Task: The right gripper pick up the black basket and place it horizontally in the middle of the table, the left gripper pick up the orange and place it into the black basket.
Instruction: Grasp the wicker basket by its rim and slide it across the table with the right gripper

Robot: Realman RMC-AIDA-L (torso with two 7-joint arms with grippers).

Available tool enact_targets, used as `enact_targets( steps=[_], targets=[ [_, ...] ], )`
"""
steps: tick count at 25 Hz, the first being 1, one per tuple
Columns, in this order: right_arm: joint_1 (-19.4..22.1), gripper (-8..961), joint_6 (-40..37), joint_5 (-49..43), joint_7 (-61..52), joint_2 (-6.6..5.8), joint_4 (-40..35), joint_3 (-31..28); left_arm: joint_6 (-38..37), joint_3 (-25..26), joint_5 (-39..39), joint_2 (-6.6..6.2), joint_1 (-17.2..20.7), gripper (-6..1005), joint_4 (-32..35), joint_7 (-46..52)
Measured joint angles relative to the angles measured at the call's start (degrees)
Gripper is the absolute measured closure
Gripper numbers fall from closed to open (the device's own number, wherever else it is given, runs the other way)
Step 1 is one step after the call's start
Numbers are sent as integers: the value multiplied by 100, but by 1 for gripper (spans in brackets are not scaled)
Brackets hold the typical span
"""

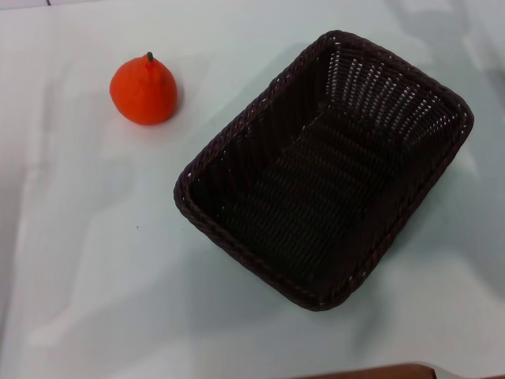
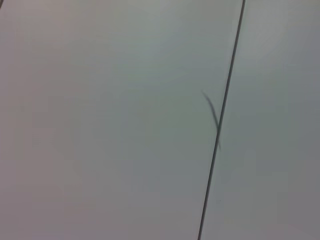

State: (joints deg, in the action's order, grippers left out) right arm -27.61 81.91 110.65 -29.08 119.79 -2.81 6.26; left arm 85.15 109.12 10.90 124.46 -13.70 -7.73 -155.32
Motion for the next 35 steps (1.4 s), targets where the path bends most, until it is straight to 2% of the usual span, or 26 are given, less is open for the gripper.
enact_targets(
  steps=[10,14,16,20,25,28,31,35],
  targets=[
    [-16,7,41,-4,-33,3,0,-27,-17,4,0,8,4,112,9,1],
    [19,7,-77,-302,-847,-48,-251,198,-17,4,-1,8,10,112,8,1],
    [59,8,-135,-675,-1622,-61,-724,454,-16,4,-1,8,12,113,9,1],
    [149,8,-303,-1491,-3682,-30,-2140,1014,-16,4,-1,8,20,113,9,22],
    [168,8,-385,-3272,-6802,-72,-4258,1794,-16,4,-1,8,32,113,11,26],
    [64,8,-129,-4491,-8395,-103,-5396,2113,-16,4,-1,8,27,113,48,24],
    [-147,7,343,-5455,-9414,-152,-6173,2323,-16,4,-1,8,19,113,66,24],
    [-553,7,863,-6639,-10218,-226,-6573,2477,-1,4,-1,0,14,113,70,30]
  ],
)
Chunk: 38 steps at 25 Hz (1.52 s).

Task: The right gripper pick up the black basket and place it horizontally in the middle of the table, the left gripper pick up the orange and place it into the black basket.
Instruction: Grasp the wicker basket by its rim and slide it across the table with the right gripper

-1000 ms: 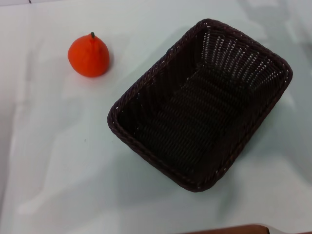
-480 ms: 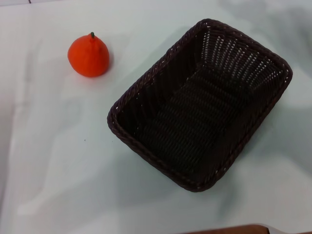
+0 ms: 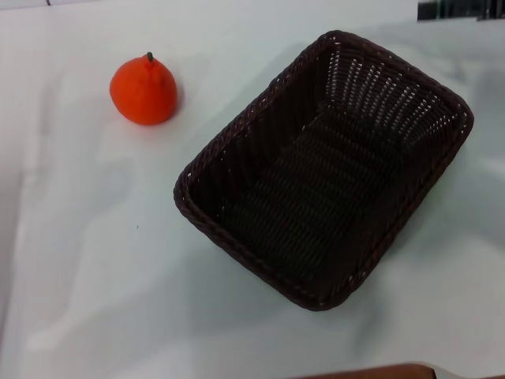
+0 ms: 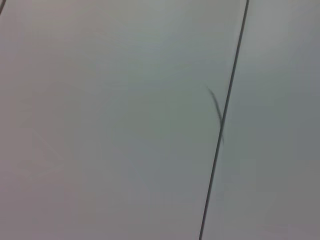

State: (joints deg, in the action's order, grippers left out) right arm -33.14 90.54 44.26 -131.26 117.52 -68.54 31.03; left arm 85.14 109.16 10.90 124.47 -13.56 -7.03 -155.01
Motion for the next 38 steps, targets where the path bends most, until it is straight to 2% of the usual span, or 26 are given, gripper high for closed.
enact_targets(
  steps=[3,7,11,16,20,27,31,35,38],
  targets=[
    [-270,7,78,-637,-212,-20,147,140,26,0,0,0,-4,113,0,3],
    [-557,7,-47,-1213,-258,-19,708,235,38,0,0,7,1,113,-16,3],
    [-680,8,-260,-1402,-244,-7,1133,307,38,0,0,12,3,114,-6,5],
    [-726,59,-428,-1414,-249,-18,1451,612,23,0,0,18,20,114,0,6],
    [-727,201,-595,-1406,-312,10,1473,973,21,-18,0,16,22,114,6,6],
    [-683,434,-727,-1410,-380,58,1416,1015,35,-35,0,16,73,114,42,8],
    [-648,472,-684,-1419,-396,70,1336,992,50,-35,1,16,75,114,71,8],
    [-498,509,-510,-1400,-580,139,938,990,57,-44,30,16,73,114,61,3],
    [-403,606,-316,-1380,-809,154,721,980,126,-55,53,9,62,114,36,-18]
  ],
)
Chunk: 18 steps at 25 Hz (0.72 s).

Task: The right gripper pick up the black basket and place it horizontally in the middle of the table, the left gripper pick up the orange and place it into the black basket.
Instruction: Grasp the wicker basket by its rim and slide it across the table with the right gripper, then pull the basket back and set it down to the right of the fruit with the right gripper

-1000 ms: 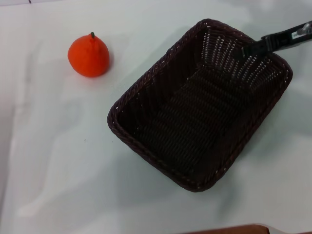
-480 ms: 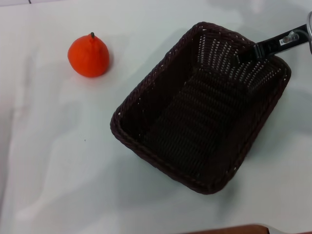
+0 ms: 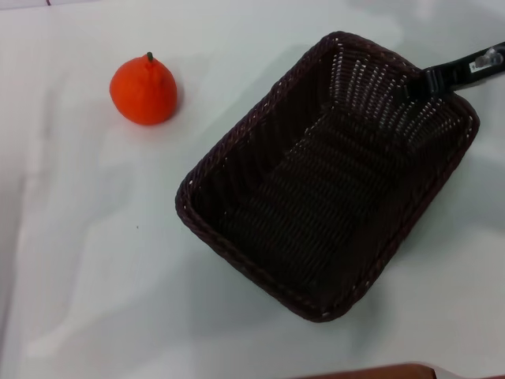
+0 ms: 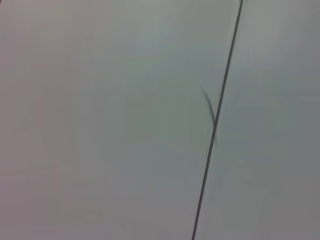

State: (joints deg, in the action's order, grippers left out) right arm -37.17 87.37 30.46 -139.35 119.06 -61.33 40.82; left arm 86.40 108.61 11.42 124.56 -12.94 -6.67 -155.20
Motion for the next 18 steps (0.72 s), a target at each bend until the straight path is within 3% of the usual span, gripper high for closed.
enact_targets(
  steps=[3,13,18],
  targets=[
    [106,704,167,17,-258,15,-168,-31,90,-8,8,-9,-13,115,-4,-41],
    [991,711,112,834,-1884,120,-717,-8,190,38,-15,-45,-102,115,-76,-672],
    [1202,712,121,843,-2657,133,-885,105,-104,56,-27,-70,-268,114,-93,-680]
  ],
)
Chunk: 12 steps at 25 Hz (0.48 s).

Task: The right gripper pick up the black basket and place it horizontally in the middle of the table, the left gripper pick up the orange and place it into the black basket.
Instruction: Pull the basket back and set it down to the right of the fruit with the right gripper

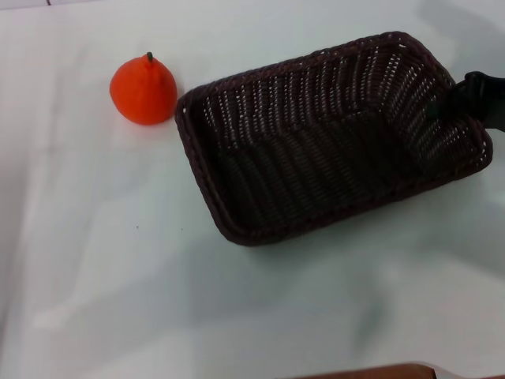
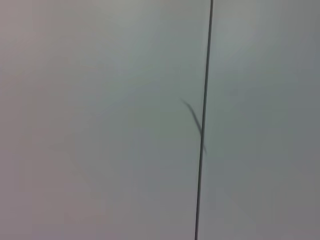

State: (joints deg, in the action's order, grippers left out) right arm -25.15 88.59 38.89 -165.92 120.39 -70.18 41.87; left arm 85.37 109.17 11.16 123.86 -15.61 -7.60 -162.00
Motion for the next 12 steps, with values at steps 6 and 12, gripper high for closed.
enact_targets(
  steps=[6,12],
  targets=[
    [-7,716,-220,14,-503,-2,-89,51,-407,0,-4,8,-181,114,-3,13],
    [65,718,-845,411,-578,16,215,147,-474,-1,-3,-6,-289,114,-3,34]
  ],
)
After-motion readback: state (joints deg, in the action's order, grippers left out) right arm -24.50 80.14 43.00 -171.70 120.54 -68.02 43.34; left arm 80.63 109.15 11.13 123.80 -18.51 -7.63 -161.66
